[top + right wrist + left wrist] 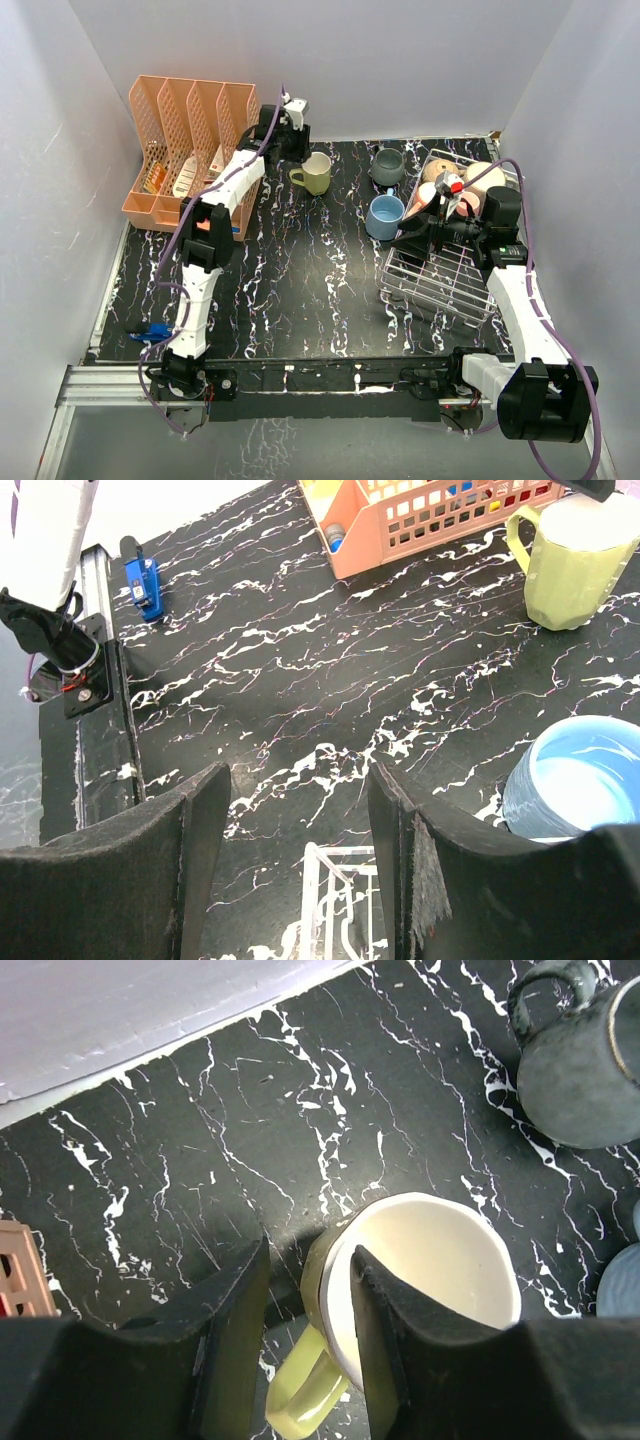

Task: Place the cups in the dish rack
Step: Pick up the cup at the center of the board.

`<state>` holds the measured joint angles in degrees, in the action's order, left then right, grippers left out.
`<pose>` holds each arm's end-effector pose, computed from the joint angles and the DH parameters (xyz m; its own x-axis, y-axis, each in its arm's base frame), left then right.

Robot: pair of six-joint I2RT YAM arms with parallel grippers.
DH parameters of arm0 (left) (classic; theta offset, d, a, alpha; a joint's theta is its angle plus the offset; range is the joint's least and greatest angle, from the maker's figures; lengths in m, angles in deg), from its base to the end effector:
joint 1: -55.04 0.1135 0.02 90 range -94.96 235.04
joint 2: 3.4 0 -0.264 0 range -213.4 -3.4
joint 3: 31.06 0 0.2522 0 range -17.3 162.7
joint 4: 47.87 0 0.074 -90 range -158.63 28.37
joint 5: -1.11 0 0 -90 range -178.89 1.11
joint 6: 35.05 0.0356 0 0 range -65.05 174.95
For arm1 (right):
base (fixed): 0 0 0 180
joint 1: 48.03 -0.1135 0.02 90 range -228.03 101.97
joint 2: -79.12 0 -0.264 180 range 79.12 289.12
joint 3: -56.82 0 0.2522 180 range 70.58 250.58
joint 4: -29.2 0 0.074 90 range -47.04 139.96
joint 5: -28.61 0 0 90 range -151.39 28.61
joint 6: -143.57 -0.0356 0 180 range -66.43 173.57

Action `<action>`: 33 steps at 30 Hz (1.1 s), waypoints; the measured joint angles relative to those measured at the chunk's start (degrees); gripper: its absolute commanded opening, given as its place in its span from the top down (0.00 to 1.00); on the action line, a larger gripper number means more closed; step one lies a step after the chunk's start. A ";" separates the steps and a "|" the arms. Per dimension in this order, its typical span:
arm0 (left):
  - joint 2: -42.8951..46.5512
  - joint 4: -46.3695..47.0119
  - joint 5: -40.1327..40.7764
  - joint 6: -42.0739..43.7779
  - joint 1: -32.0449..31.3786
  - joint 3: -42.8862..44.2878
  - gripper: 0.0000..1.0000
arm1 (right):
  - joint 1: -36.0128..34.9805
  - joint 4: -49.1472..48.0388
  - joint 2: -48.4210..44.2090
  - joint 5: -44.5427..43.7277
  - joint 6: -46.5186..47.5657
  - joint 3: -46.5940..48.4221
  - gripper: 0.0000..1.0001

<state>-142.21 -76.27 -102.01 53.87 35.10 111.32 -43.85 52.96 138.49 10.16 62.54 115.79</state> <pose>0.5321 -0.2016 0.2574 -0.4046 0.1273 -0.9056 0.5183 0.8478 -0.1124 0.2174 0.0180 0.3040 -0.2722 -0.0296 -0.9618 -0.8935 0.3787 0.2412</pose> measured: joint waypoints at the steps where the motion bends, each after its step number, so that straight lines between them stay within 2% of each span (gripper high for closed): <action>1: -0.50 0.11 -0.20 -0.28 -0.02 0.11 0.66 | 0.00 0.00 0.00 0.00 -0.07 0.00 0.41; 7: -1.99 -0.11 -0.20 -0.39 -0.66 0.42 0.78 | 0.00 -0.04 0.00 0.00 -0.11 -0.02 0.41; 13: -2.51 -1.16 0.81 1.38 -1.51 0.42 0.79 | 0.00 -0.04 0.00 0.00 -0.11 -0.02 0.41; 18: -2.49 -1.68 1.73 3.08 -1.68 0.42 1.00 | 0.00 -0.07 0.00 -0.02 -0.11 -0.02 0.41; 26: -1.01 -2.47 2.25 3.32 -1.88 -1.20 1.00 | 0.00 -0.17 0.00 -0.04 -0.11 -0.02 0.41; 33: 10.54 -1.51 5.35 -0.13 -2.45 -15.89 1.00 | 0.00 -0.79 0.00 -0.02 -0.13 -0.11 0.41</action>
<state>-131.67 -77.77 -96.66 53.74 32.65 95.43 -43.85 52.18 138.49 10.14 62.41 115.68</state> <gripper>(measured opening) 0.097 0.592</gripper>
